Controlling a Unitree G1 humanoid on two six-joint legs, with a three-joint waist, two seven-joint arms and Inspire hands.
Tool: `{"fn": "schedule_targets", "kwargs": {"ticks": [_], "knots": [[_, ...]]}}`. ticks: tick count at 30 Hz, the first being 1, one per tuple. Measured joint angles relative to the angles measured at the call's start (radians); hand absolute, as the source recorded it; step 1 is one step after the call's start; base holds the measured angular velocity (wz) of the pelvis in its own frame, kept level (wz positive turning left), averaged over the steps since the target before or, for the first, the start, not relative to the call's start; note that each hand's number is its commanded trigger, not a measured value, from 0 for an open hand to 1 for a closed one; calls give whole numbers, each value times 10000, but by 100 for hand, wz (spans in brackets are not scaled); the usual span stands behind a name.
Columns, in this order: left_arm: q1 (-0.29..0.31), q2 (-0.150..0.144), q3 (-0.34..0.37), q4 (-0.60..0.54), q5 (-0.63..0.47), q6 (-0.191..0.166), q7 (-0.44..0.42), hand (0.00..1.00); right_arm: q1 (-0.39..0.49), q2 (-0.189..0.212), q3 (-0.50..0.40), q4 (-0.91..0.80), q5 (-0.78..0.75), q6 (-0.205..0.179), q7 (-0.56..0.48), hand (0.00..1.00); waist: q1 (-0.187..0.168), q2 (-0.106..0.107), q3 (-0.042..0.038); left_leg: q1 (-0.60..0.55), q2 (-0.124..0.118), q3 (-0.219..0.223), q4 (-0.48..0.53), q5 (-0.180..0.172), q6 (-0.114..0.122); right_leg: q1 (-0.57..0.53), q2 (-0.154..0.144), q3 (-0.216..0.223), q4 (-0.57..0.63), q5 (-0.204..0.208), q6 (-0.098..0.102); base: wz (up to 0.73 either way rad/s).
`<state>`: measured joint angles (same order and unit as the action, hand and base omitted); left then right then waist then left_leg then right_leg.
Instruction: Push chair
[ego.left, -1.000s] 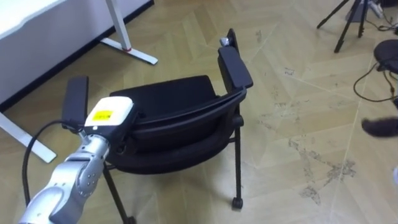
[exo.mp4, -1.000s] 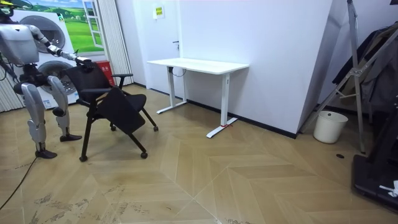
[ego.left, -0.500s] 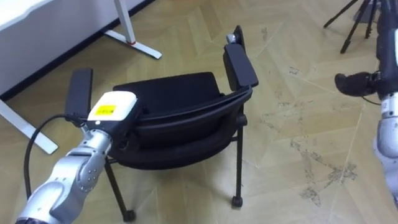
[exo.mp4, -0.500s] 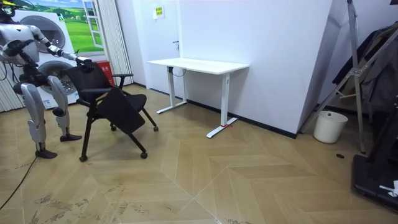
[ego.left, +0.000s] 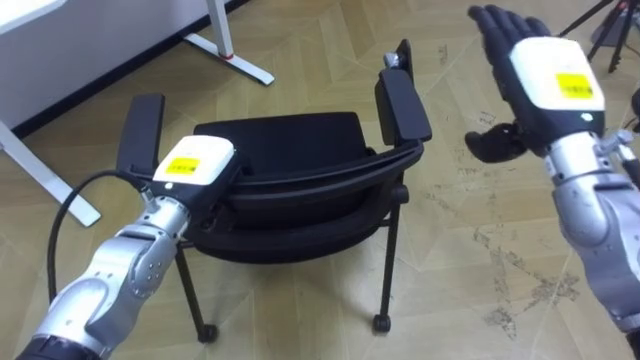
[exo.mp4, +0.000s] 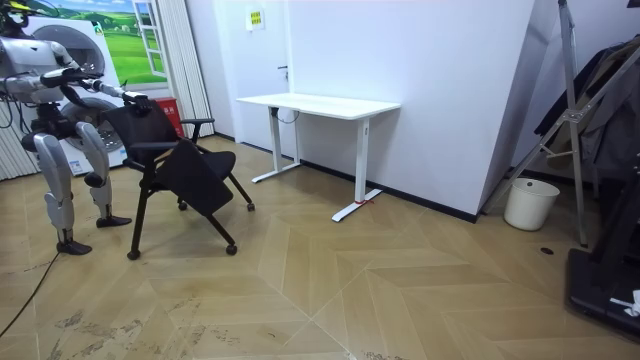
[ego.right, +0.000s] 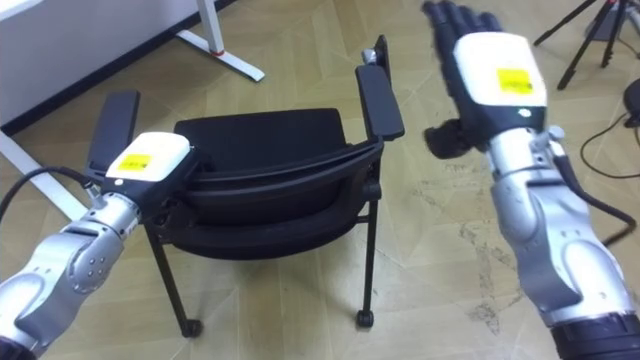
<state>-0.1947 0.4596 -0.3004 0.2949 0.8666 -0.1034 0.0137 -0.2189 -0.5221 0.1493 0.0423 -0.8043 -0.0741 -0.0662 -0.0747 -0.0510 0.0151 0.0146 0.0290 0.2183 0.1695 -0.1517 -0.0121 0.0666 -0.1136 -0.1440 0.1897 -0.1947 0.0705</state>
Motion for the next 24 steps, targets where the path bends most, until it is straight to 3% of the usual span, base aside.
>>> {"fn": "schedule_targets", "kwargs": {"ticks": [7, 9, 16, 24], "knots": [[-285, 13, -199, 121, 114, -117, -49, 100, -129, -74, 691, -226, -303, 5, 935, 0, 275, -173, 50, 52, 3, -8, 0, 1, -2, 15, 5, 7, 1, 1, -2, 0], [-390, 13, -270, 156, 175, -149, -43, 100, -226, -75, 1060, -254, -309, -3, 1332, 0, 308, -227, 32, -14, 1, -51, 9, 1, -2, 7, 9, -16, 0, 3, -5, 5], [-690, 10, -566, 390, 145, -299, -11, 100, -584, -73, 1613, -413, -308, 15, 1969, 0, 534, -236, 28, -38, 4, -121, 27, 2, -3, 14, 16, -67, -6, 5, -8, 1], [-931, 2, -709, 633, 109, -391, -10, 100, -921, -65, 2352, -340, -281, 12, 2352, 0, 530, -283, 34, -95, 4, -285, 126, 2, -3, 76, 16, -224, -17, 7, -12, 5]]}}
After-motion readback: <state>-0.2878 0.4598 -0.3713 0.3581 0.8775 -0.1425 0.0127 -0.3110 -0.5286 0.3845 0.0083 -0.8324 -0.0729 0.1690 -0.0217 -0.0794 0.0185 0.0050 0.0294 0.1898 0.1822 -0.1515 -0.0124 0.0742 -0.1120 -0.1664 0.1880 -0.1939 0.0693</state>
